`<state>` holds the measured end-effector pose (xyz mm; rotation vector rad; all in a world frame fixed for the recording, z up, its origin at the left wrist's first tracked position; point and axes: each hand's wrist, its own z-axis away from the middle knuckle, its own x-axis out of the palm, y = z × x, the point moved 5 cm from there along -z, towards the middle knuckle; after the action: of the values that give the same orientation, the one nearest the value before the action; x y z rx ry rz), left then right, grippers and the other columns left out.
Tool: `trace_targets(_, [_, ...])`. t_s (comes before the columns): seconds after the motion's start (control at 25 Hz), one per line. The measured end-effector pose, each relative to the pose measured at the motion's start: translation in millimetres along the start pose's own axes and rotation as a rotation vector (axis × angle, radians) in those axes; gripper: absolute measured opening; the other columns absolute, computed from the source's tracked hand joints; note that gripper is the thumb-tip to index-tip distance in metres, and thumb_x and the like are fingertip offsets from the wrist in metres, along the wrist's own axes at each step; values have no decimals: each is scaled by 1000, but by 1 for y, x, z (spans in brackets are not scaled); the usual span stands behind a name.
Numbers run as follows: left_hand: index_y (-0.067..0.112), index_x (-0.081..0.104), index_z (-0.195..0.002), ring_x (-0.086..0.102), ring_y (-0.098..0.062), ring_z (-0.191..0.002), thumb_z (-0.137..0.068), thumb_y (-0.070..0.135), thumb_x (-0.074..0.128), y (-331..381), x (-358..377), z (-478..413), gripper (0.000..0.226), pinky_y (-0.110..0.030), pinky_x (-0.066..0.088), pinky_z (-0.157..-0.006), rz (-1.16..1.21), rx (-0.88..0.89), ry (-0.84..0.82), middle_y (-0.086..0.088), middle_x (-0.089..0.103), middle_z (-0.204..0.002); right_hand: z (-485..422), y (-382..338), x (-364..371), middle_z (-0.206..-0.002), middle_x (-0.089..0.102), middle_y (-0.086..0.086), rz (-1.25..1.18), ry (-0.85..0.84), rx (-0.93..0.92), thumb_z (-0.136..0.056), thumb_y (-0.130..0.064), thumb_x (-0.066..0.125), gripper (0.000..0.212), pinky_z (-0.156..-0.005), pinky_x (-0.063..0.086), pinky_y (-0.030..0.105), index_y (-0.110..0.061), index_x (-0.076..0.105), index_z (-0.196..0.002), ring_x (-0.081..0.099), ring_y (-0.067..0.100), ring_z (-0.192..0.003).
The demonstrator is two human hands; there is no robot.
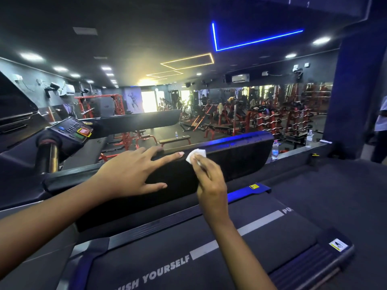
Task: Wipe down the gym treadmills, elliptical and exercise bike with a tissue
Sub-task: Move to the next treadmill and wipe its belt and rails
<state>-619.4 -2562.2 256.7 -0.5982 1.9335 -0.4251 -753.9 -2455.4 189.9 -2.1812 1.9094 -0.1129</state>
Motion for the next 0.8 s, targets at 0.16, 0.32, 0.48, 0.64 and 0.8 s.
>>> trace_targets(0.16, [46, -3, -149, 64, -29, -100, -86, 73, 20, 1, -3, 0, 72, -41, 57, -77, -4, 1, -1, -10, 50, -132, -16, 57, -19, -111, 63, 17, 109, 119, 132, -79, 8, 37, 46, -99, 37, 22, 2, 64, -115, 51, 23, -105])
trace_targets(0.32, [45, -1, -149, 64, -29, -101, -85, 73, 21, 1, -4, 0, 73, -40, 57, -77, -11, -7, 0, -10, 51, -131, -28, 100, -40, -112, 63, 17, 166, 147, 274, -76, 20, 47, 47, -97, 42, 24, 2, 63, -117, 59, 32, -101])
trace_targets(0.48, [45, 1, -149, 64, -28, -101, -85, 73, 23, 2, -3, -1, 74, -40, 57, -77, -9, -11, -1, -9, 51, -130, -8, 46, -24, -109, 62, 18, 30, 163, 186, -83, 9, 45, 37, -100, 36, 14, 2, 65, -113, 58, 26, -101])
trace_targets(0.64, [47, -4, -148, 64, -29, -101, -84, 73, 26, 2, -4, -1, 75, -40, 57, -76, -17, -16, -11, -10, 51, -131, 23, -13, 7, -121, 55, 6, -51, 40, -4, -86, 3, 47, 37, -96, 39, 18, 0, 62, -119, 53, 18, -105])
trace_targets(0.8, [46, -1, -148, 64, -29, -101, -84, 72, 27, 1, -4, -1, 75, -40, 57, -75, -18, -18, -11, -9, 50, -132, 15, 11, 3, -120, 50, 4, 41, 144, 46, -88, 2, 47, 34, -98, 35, 14, -1, 64, -117, 53, 18, -102])
